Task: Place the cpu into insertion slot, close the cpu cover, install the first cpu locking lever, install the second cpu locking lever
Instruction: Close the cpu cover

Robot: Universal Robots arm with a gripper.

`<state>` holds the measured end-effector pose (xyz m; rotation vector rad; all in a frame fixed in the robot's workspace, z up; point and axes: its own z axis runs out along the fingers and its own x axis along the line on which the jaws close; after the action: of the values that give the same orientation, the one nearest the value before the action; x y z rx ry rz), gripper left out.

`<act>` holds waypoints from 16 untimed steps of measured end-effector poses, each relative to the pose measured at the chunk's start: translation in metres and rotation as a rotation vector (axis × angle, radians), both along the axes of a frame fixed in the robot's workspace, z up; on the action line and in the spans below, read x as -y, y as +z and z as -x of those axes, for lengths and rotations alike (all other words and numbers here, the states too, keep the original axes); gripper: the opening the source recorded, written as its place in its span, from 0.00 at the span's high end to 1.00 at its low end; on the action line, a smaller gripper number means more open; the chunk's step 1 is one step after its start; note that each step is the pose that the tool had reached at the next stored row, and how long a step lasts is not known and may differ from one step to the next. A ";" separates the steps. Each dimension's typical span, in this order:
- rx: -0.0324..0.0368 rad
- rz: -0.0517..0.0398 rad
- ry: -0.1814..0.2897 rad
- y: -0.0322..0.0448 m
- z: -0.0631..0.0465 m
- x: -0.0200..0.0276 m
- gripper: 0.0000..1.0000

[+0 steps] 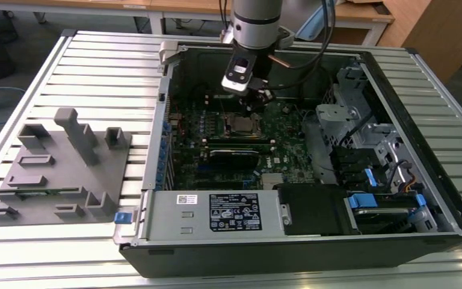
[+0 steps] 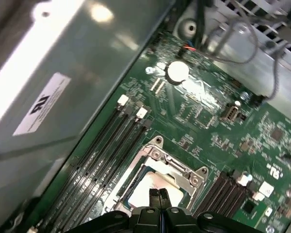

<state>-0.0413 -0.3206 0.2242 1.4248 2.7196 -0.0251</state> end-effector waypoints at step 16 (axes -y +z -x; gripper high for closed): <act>0.0000 0.0002 0.292 -0.0023 0.000 0.0000 0.89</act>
<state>-0.0413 -0.3206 0.2219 1.0131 2.8965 -0.0092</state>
